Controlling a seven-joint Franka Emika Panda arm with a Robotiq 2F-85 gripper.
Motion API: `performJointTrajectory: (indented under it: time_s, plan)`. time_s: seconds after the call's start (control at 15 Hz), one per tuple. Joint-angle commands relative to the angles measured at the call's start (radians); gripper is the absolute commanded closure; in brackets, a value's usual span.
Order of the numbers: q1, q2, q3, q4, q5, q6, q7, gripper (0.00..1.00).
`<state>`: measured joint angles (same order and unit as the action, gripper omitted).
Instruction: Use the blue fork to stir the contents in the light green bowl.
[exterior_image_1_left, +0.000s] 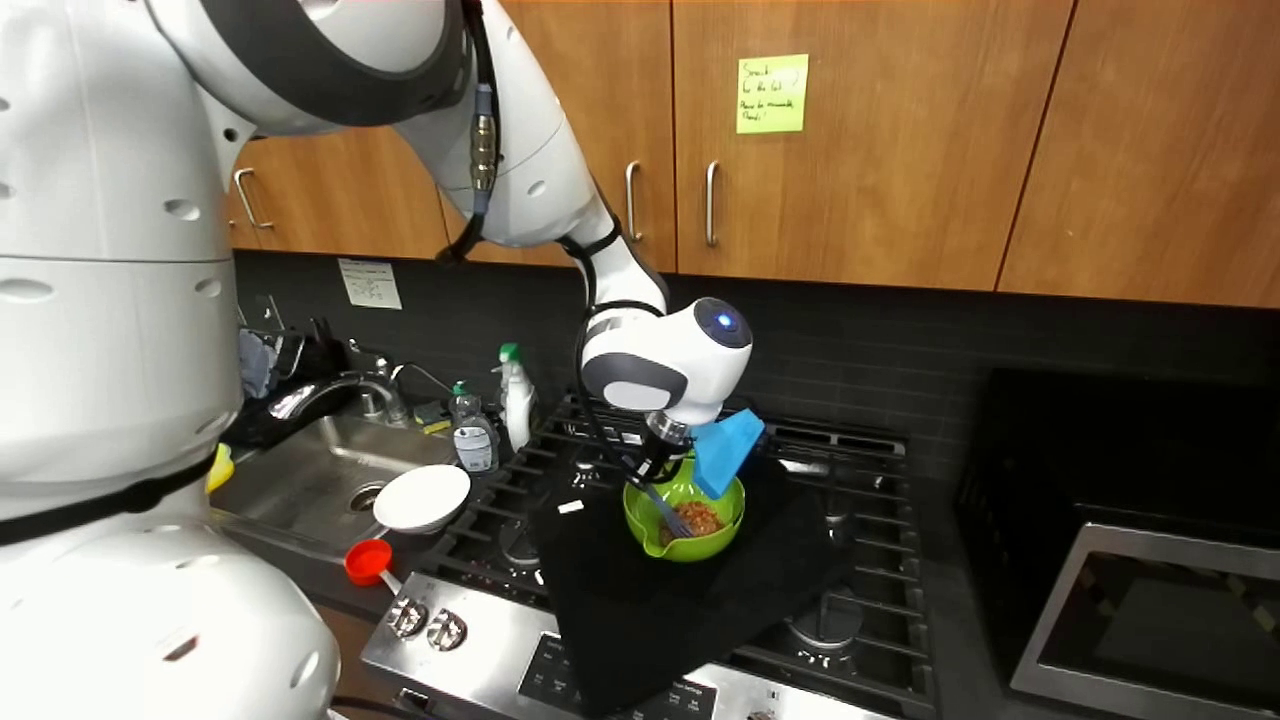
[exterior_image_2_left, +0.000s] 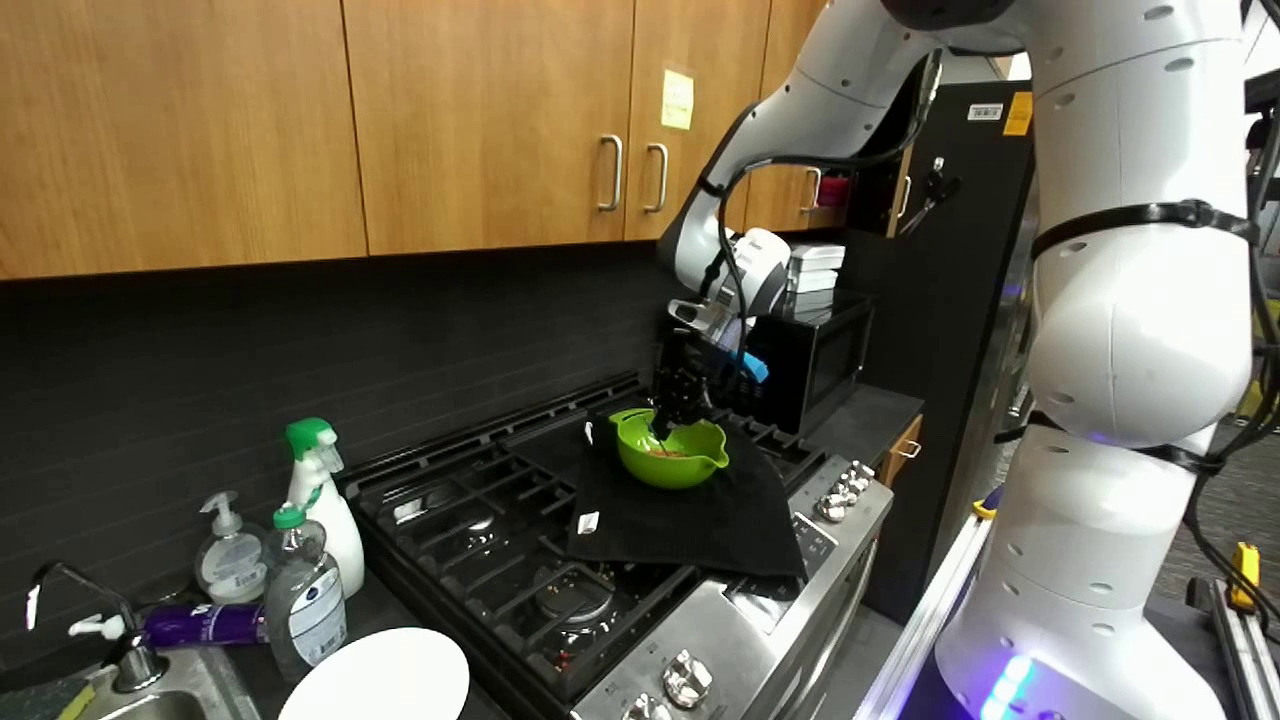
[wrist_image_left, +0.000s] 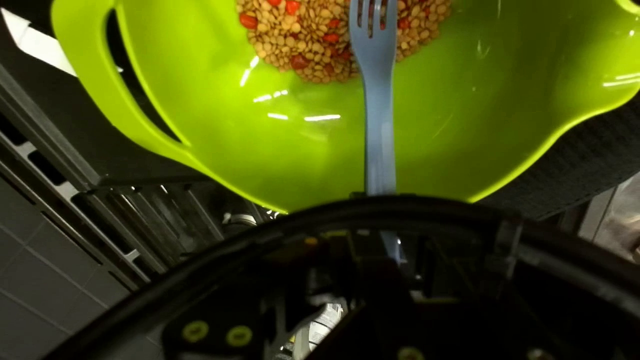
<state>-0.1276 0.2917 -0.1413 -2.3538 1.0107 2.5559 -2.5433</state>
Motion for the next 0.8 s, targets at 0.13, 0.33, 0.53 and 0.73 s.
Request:
performJointTrajectory:
  time_s: [0.13,0.33,0.53,0.73]
  plan:
    - [-0.042,0.006,0.036,-0.001,0.004,-0.001,0.000,0.95]
    - [-0.048,0.011,0.041,-0.002,0.000,-0.004,0.004,0.95]
    - [-0.053,0.013,0.045,-0.007,0.001,-0.009,0.000,0.95]
    - [-0.055,0.018,0.050,-0.009,0.005,-0.012,-0.005,0.95]
